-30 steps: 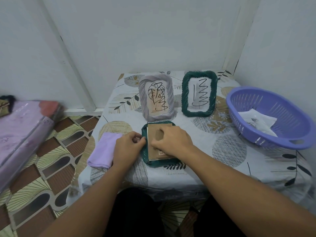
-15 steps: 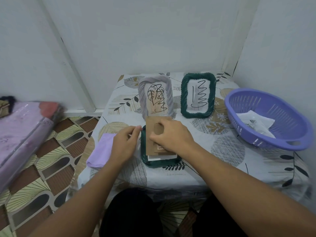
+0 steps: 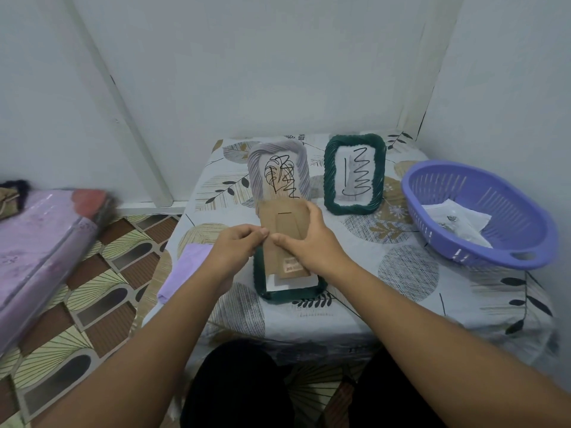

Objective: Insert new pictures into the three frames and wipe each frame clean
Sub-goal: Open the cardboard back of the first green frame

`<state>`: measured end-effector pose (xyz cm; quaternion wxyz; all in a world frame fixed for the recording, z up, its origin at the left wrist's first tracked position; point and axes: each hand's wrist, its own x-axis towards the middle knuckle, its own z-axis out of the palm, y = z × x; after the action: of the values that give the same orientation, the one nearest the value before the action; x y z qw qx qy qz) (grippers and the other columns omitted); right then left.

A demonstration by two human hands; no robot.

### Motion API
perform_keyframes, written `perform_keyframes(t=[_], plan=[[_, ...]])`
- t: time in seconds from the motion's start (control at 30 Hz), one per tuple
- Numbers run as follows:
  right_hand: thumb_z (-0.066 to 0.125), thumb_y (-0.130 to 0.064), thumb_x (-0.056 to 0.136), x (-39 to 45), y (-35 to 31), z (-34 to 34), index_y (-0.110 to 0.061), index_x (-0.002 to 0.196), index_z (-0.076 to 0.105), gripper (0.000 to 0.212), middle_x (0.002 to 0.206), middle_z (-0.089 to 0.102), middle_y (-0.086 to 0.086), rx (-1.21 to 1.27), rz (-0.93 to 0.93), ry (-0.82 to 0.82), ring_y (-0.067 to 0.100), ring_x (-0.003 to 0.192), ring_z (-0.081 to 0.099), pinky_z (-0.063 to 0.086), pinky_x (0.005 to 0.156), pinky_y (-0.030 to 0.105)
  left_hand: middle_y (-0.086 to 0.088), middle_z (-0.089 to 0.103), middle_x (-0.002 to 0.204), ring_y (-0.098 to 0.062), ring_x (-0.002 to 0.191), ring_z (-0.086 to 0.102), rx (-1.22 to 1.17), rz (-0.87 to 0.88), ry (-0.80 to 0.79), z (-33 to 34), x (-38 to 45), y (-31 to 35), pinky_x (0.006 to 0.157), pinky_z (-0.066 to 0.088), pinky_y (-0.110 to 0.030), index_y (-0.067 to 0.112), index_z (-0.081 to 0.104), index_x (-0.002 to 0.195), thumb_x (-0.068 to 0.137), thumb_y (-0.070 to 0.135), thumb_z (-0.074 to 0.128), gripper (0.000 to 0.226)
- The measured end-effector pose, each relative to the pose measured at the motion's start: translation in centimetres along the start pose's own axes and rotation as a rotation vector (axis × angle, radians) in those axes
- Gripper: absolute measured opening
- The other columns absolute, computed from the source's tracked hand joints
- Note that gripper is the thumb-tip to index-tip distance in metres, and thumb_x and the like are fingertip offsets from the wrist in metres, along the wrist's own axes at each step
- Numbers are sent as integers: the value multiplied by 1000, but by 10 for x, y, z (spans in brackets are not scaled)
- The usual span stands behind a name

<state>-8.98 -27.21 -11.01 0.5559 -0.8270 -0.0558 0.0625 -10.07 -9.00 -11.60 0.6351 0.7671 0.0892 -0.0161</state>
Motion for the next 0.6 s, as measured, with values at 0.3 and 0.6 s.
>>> perform_keyframes(t=[0.3,0.6], plan=[[82,-32,85,8,19,-23,-29,155,19,93,129,61,-2,-66,44,57,20,117,60,51,100,40,4,68,82,-9,76,61,526,73,239,-1,10,-18,63,42,-30,21,64,102,96,36,66,17],[74,-70,57,23,70,-61,-48,149,12,113,131,62,-3,-213,259,137,26,116,63,51,98,56,9,70,82,-5,77,61,604,128,303,-2,8,-53,65,43,-23,21,76,110,95,35,65,23]])
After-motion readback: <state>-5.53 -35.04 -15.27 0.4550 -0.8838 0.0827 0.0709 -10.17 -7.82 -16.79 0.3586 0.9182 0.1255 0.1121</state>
